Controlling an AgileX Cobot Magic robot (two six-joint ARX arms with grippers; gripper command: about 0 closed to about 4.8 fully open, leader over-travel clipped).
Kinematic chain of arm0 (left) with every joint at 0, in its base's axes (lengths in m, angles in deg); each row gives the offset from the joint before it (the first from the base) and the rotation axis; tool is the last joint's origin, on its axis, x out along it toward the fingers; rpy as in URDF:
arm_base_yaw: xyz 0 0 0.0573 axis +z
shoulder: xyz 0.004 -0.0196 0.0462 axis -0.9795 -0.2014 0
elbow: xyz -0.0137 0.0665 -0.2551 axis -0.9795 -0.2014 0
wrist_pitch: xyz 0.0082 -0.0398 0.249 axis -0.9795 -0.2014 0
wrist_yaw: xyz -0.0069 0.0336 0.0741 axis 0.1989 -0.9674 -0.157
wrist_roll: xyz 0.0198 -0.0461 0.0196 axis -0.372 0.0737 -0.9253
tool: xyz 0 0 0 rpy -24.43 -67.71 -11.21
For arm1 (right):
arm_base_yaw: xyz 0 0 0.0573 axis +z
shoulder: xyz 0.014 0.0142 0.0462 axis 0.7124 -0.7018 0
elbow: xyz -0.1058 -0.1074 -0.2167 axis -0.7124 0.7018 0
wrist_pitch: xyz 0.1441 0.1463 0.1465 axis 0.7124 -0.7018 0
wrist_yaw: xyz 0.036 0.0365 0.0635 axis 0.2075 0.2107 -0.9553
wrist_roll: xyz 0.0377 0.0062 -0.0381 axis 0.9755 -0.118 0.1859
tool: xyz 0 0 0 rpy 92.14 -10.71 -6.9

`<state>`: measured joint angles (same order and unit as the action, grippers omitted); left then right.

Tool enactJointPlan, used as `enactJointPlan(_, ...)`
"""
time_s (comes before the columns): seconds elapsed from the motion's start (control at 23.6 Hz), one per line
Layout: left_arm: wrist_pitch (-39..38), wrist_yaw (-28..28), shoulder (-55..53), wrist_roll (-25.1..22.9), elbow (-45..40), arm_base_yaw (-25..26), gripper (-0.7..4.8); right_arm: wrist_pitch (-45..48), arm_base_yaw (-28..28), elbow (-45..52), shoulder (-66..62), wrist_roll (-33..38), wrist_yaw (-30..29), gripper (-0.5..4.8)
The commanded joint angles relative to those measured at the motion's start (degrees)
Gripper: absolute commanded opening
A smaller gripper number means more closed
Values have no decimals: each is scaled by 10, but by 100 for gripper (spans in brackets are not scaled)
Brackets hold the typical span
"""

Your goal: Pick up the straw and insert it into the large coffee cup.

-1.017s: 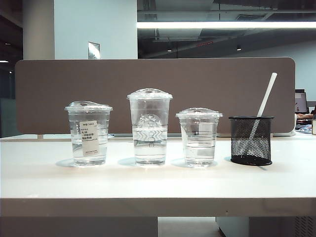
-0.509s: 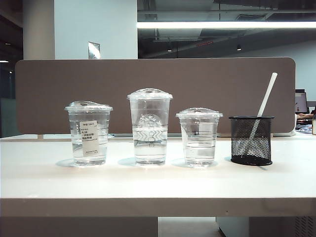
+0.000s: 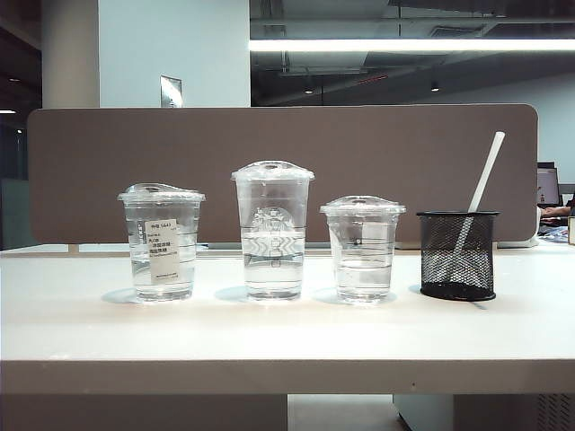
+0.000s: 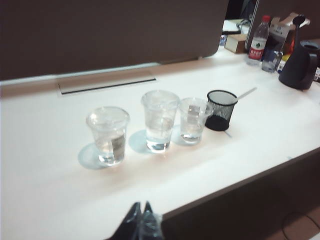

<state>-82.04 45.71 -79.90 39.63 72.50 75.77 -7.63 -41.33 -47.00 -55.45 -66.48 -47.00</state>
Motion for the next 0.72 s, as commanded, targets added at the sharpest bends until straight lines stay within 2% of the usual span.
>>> enactJointPlan(0.04,19,-14,-1,0,1,1,-4,71,0,-158,-15,-170,112,-6)
enactJointPlan(0.13,21,-29,-1,0,1,1,-4,123,0,-250,-62,-271,162,-5)
enactJointPlan(0.17,21,-35,-1,0,1,1,-4,137,0,-280,-83,-294,182,-6)
enactJointPlan(0.25,21,-50,-1,0,1,0,-4,140,1,-359,-148,-316,182,-6)
enactJointPlan(0.34,21,-50,-1,0,1,1,-4,143,1,-424,-221,-392,157,-6)
enactJointPlan(0.38,22,-46,-1,0,1,1,-4,136,1,-471,-278,-475,116,-6)
enactJointPlan(0.42,22,-47,-1,0,1,1,-4,134,0,-491,-303,-492,101,-6)
enactJointPlan(0.59,21,-49,-1,-3,1,0,-4,110,0,-590,-457,-414,48,-5)
enactJointPlan(0.68,21,-49,-1,-14,1,0,-5,110,-5,-595,-521,-384,-21,-5)
enactJointPlan(0.72,22,-50,-1,-16,1,0,-5,111,-21,-595,-567,-346,-80,-5)
